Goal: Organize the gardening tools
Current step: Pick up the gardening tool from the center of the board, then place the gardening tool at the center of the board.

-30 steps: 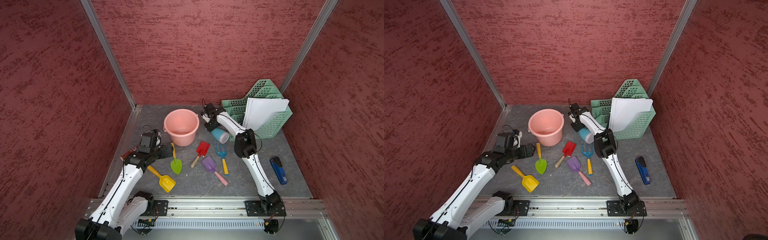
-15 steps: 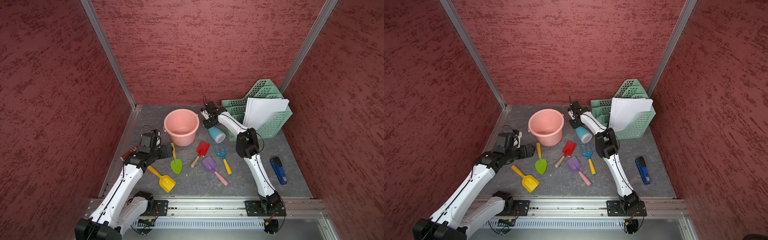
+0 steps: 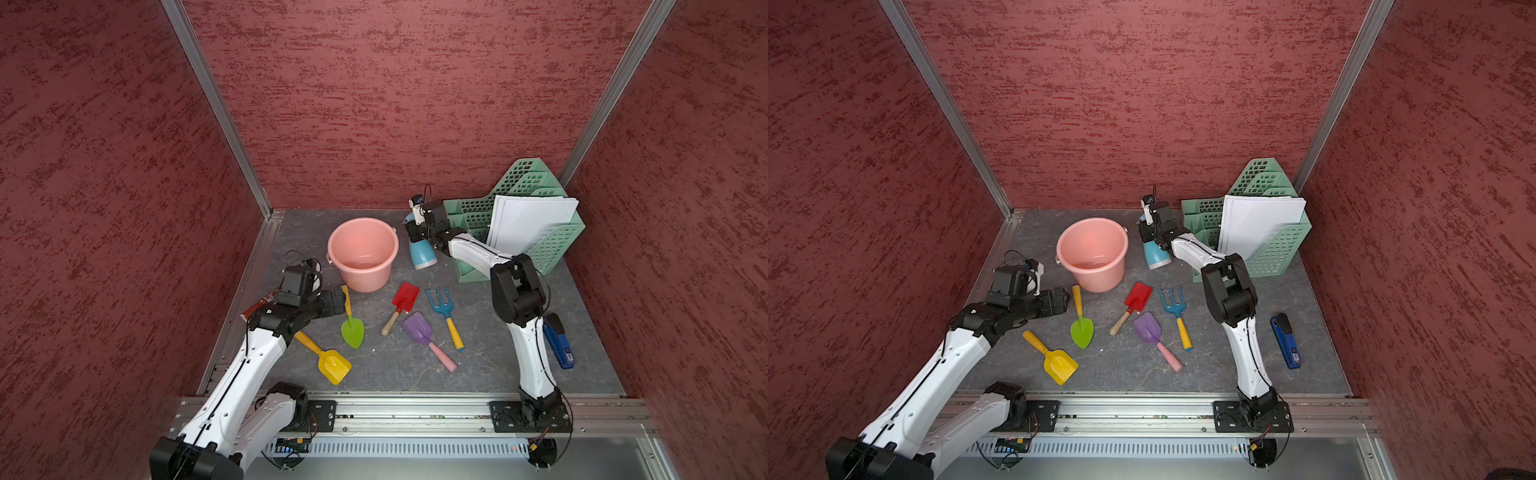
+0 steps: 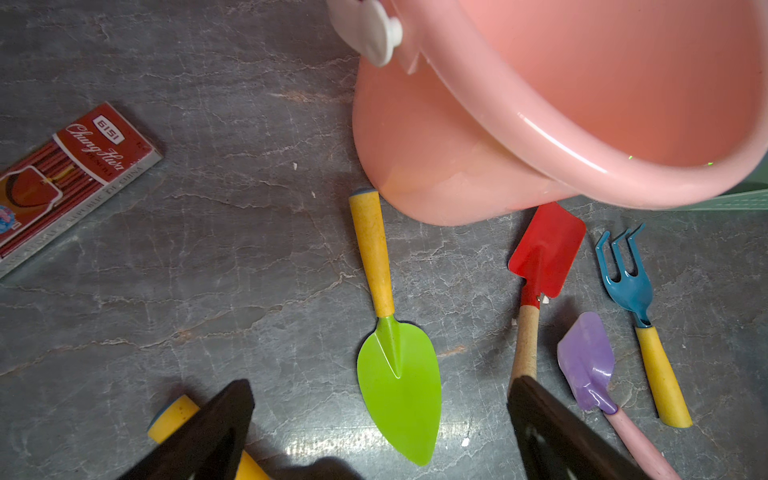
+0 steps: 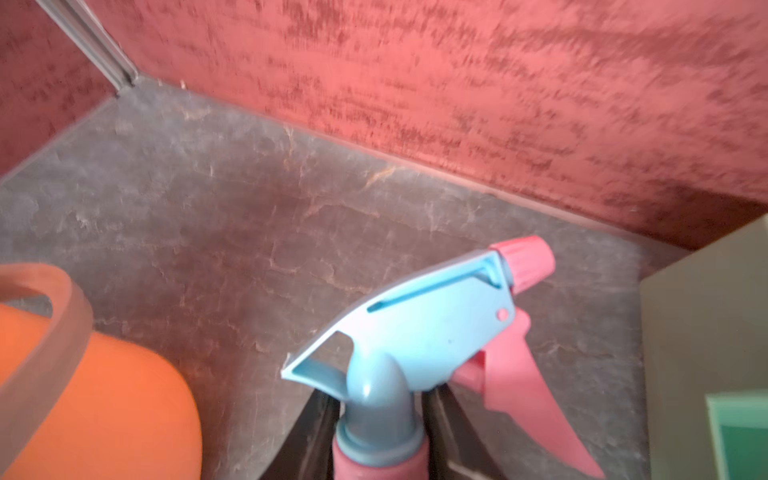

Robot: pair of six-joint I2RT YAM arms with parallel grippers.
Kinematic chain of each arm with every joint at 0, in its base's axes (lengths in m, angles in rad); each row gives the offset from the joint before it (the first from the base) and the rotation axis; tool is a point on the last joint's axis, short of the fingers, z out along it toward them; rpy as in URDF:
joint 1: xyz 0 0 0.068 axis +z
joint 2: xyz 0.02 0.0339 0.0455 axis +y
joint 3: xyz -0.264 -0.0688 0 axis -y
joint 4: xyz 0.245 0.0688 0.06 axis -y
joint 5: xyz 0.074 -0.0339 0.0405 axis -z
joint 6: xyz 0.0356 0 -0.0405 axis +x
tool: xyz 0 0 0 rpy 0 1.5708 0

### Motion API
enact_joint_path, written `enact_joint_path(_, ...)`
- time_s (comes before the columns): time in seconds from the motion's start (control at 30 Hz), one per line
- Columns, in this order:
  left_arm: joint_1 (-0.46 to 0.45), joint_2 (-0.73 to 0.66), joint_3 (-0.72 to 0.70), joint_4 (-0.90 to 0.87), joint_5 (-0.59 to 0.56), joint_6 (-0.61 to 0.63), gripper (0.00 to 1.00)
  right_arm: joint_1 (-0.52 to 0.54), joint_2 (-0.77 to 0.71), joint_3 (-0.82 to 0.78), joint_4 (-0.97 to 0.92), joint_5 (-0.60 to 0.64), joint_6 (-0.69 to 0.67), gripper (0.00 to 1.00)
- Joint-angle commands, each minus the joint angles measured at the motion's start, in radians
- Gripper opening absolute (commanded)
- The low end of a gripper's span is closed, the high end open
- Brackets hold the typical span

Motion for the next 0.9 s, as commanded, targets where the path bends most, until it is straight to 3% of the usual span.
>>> enact_joint_path(0.0, -0.004, -0.006, -0.004, 0.010, -0.004, 0.002, 1.00, -0.004, -0.030, -0.096, 0.458, 0.072, 0.036, 0.00)
enact_joint_path(0.27, -0.004, -0.003, -0.003, 0.012, -0.003, 0.003, 1.00, -0.004, 0.056, -0.150, 0.848, 0.176, 0.039, 0.00)
enact_joint_path(0.57, -0.011, -0.011, -0.004, 0.006, -0.015, 0.001, 1.00, -0.001, 0.185, -0.102, 0.979, 0.182, 0.010, 0.00)
enact_joint_path(0.87, -0.017, -0.018, -0.003, 0.003, -0.025, 0.000, 1.00, 0.021, 0.187, -0.216, 1.086, 0.155, -0.036, 0.00)
